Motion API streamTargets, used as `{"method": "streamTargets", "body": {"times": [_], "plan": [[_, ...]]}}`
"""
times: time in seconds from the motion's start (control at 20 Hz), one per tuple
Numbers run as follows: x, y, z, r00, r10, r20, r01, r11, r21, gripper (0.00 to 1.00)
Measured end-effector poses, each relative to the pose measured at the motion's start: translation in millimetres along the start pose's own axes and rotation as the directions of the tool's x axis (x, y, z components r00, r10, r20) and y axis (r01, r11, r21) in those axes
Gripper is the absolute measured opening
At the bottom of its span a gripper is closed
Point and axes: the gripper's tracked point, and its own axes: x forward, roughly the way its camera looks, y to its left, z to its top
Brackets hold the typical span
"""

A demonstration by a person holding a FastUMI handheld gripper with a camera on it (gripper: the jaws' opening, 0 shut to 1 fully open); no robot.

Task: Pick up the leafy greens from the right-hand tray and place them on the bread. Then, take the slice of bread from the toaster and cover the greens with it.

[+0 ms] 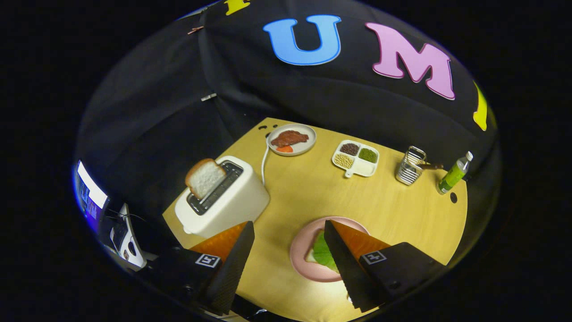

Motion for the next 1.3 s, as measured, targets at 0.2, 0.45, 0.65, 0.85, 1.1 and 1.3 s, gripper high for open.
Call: {"method": "streamTargets", "body": {"times": [0.2,0.45,0.65,0.85,1.1,1.3], "plan": [[17.0,62.4,36.0,0.996,0.067,0.052,-0.069,0.997,0.041,0.98],[53.0,123.2,53.3,0.996,0.083,0.030,-0.084,0.996,0.034,0.98],[93.5,151.9,46.7,0.998,0.063,-0.019,-0.061,0.994,0.089,0.98],[133.5,149.6,35.8,0.997,-0.023,-0.069,0.035,0.984,0.177,0.98],[161.1,143.1,23.6,0.987,-0.091,-0.132,0.119,0.966,0.228,0.87],[170.6,141.0,12.7,0.979,-0.110,-0.173,0.154,0.952,0.265,0.53]]}}
